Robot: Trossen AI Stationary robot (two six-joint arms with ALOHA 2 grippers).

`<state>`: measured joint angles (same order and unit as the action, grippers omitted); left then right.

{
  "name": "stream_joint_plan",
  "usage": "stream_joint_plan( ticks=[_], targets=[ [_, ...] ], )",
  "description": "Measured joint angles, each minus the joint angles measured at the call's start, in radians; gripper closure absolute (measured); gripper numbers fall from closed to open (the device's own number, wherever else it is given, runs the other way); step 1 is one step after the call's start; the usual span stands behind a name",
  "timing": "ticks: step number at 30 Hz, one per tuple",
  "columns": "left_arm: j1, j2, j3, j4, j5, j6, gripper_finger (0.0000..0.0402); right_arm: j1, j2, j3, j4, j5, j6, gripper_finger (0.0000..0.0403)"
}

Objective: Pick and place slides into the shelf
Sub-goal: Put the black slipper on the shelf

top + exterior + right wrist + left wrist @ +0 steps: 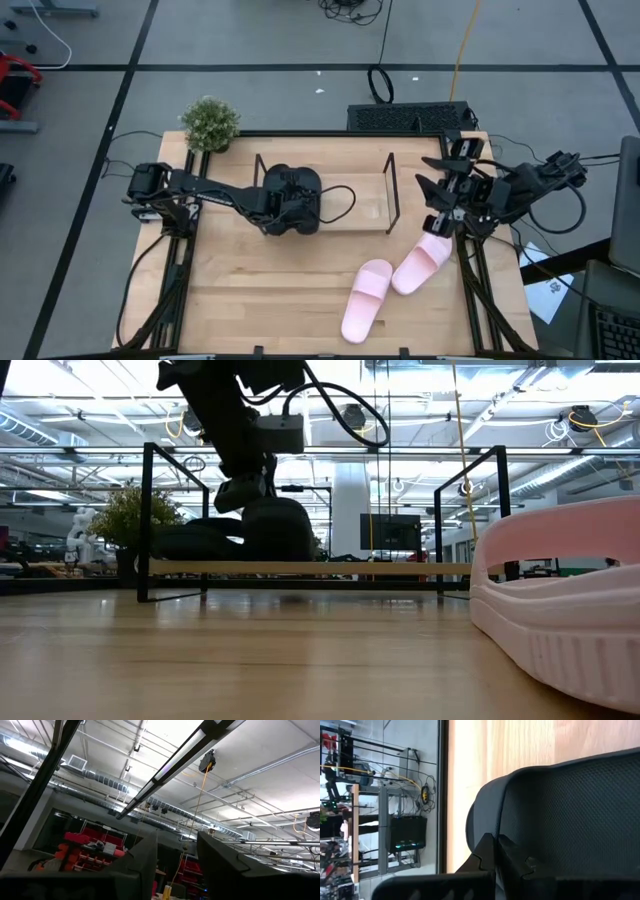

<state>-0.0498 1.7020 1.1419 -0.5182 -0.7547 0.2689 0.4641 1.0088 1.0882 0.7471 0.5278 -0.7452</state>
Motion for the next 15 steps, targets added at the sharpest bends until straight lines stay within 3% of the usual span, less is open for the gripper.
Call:
stream_joint_plan(
  ticks=[15],
  targets=[
    [0.004,0.0,0.0,-0.006,0.006,0.039,0.0401,0.0,0.003,0.0,-0.004,0.0,0.0,0.0275]
  ],
)
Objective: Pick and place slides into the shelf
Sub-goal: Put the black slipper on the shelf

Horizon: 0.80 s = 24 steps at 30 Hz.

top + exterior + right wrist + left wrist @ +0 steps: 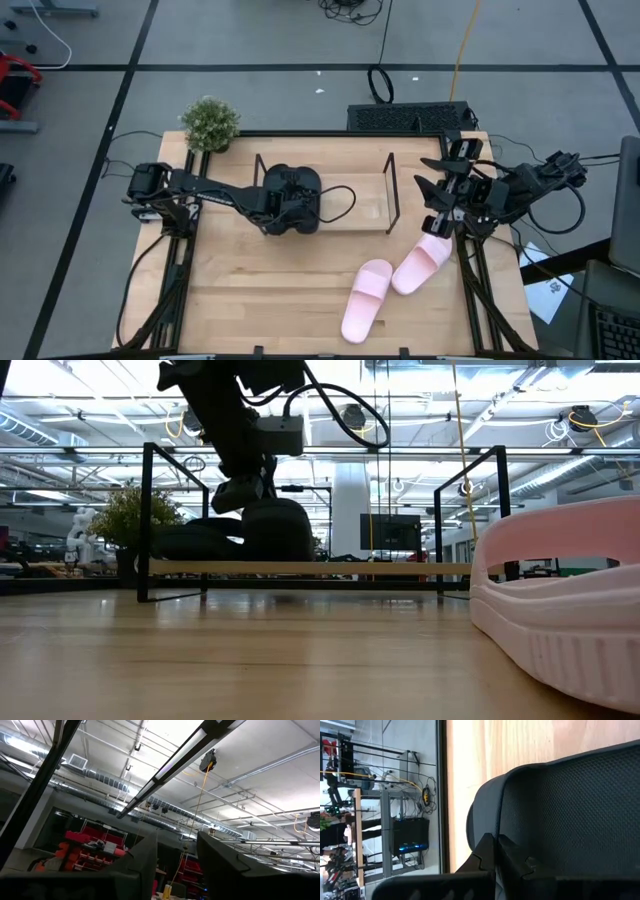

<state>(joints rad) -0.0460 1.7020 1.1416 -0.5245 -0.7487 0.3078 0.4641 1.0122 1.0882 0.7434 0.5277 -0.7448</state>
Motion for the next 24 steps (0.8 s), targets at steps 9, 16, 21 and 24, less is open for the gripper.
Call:
stream_joint_plan(
  ticks=[9,16,21,24],
  targets=[
    [0.0,0.0,0.0,-0.014,0.029,-0.021,0.0401,0.0,0.0,0.0,-0.013,0.0,0.008,0.0275],
    [0.002,0.0,0.0,-0.028,0.044,-0.056,0.0401,0.0,0.0,0.0,-0.015,0.0,0.008,0.0275],
    [0.002,0.0,0.0,-0.03,0.06,-0.075,0.0394,0.0,0.0,0.0,-0.015,0.0,0.008,0.0275],
    [0.002,0.0,0.0,-0.029,0.06,-0.082,0.0383,0.0,0.0,0.0,-0.015,0.0,0.008,0.0275]
  ],
)
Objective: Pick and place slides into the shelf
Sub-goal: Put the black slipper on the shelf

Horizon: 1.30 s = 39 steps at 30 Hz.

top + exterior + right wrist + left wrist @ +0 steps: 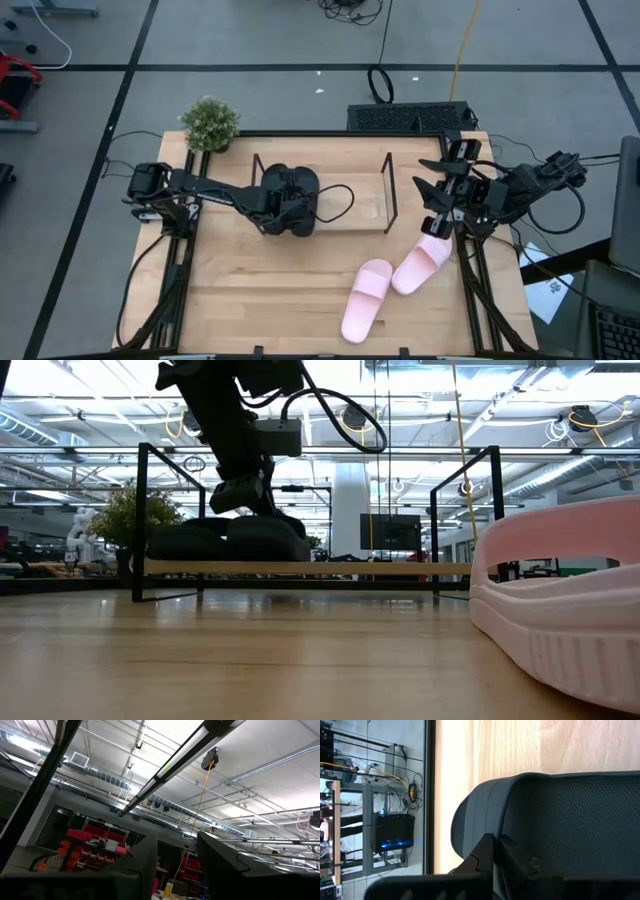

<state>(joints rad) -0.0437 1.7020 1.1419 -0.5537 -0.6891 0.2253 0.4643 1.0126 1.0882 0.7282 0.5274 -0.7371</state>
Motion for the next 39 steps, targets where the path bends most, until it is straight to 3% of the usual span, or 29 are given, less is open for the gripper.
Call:
stream_joint_plan(
  ticks=[18,39],
  targets=[
    [0.0,0.0,0.0,-0.001,-0.044,-0.025,0.0317,0.0,0.0,0.0,-0.007,0.0,0.001,0.0275],
    [0.0,0.0,0.0,0.001,-0.071,0.016,0.0284,0.0,0.0,0.0,-0.015,0.0,0.0,0.0275]
  ],
)
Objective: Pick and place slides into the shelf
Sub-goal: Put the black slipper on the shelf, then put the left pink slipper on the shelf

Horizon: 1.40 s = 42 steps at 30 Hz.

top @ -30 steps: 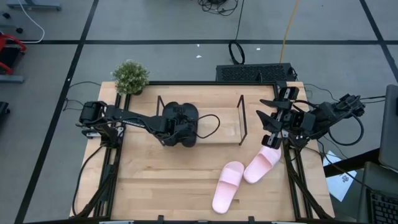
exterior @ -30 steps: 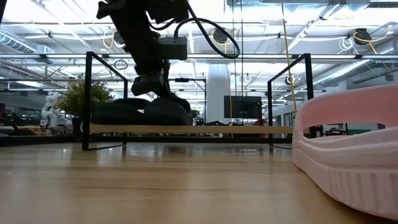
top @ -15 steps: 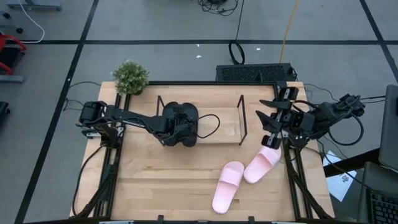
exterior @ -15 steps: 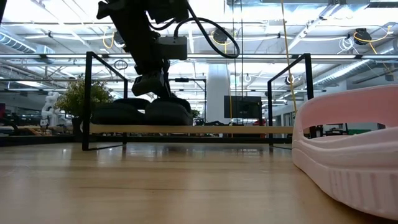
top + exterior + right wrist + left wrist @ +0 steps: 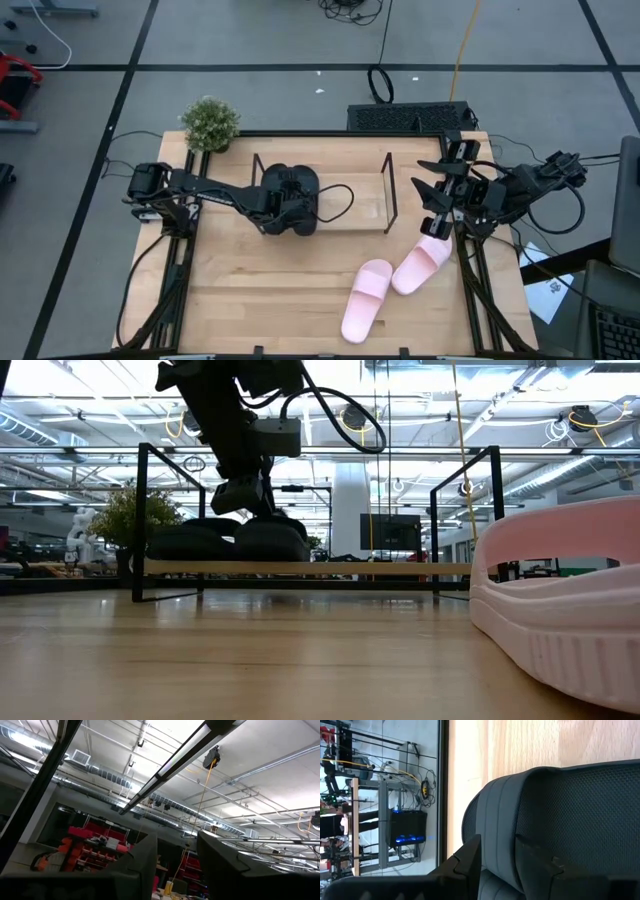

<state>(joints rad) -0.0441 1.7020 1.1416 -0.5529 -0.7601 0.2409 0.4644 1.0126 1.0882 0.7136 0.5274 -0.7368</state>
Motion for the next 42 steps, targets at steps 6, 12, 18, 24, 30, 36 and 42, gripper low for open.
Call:
stream_joint_plan(
  ticks=[6,12,18,24,30,36,42],
  targets=[
    [-0.002,0.0,0.0,0.0,-0.001,0.02,0.0284,0.0,0.0,0.0,0.0,0.0,0.0,0.0275],
    [-0.002,0.0,0.0,0.0,-0.001,0.023,0.0284,0.0,0.0,0.0,0.0,0.0,0.0,0.0275],
    [-0.004,0.0,0.0,0.0,-0.001,0.028,0.0284,0.0,0.0,0.0,-0.009,0.0,0.0,0.0275],
    [-0.02,0.0,0.0,-0.001,-0.015,0.06,0.0284,0.0,0.0,0.0,-0.009,0.0,0.0,0.0275],
    [-0.035,0.0,0.0,0.004,-0.079,0.088,0.0284,0.0,0.0,0.0,-0.009,0.0,0.0,0.0275],
    [-0.05,0.0,0.007,0.004,-0.089,0.081,0.0284,0.0,0.0,0.0,-0.012,0.0,0.0,0.0275],
    [-0.054,0.0,0.011,0.004,-0.09,0.072,0.0284,0.0,0.0,0.0,-0.013,0.0,0.001,0.0275]
  ],
)
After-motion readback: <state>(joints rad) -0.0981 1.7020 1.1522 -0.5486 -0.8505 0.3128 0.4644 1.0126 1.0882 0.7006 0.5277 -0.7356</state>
